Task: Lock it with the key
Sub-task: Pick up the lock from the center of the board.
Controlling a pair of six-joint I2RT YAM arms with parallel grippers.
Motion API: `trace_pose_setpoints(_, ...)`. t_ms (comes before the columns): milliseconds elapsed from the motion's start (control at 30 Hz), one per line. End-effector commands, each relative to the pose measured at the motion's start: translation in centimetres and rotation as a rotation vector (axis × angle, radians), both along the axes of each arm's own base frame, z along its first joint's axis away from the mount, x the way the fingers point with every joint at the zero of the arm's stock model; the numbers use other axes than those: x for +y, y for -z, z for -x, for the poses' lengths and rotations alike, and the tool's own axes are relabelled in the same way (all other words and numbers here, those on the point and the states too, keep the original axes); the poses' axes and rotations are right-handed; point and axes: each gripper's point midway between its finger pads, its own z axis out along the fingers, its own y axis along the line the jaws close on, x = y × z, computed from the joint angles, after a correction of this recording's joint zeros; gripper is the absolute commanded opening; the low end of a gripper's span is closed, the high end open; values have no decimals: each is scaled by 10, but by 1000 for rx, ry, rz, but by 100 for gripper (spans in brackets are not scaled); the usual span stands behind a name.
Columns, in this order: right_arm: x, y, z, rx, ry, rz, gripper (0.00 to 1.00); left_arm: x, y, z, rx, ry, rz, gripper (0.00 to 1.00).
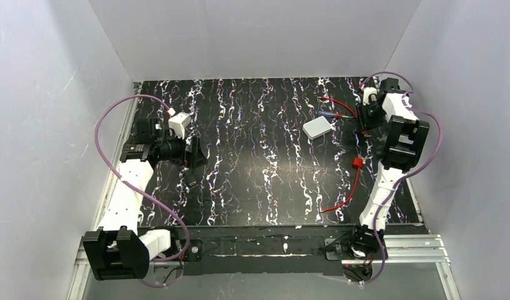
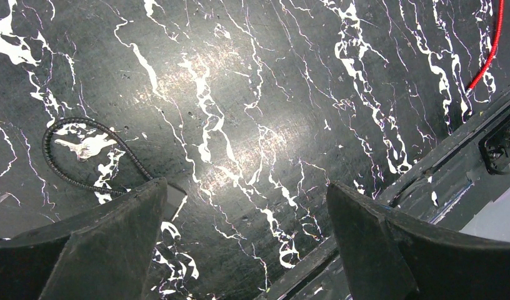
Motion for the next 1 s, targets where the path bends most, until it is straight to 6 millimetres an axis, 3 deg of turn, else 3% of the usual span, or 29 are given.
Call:
trace_pose_setpoints(0,-3,-35,-13,-98,-11,10,35,-3,-11,-2,-29,5,16,98)
trace_pose_setpoints(133,0,-69,-21,-185,-33,9,23,-2,-14,-3,-34,-2,14,98)
trace_pose_setpoints(267,4,-106,-27,-274,-51,10,2,-1,-18,-5,-45,-12,10,98)
trace_pose_setpoints(667,28,-219,-15,-569,-179,16,1,-5,-52,-5,-93,-12,38,98)
trace_pose_setpoints(833,52,-276,9,-737,-297,22,1,-9,-83,-5,-165,10,54,98)
trace_pose_setpoints(967,80,-309,35,-854,-422,44,1,-16,-118,-3,-245,70,79,98)
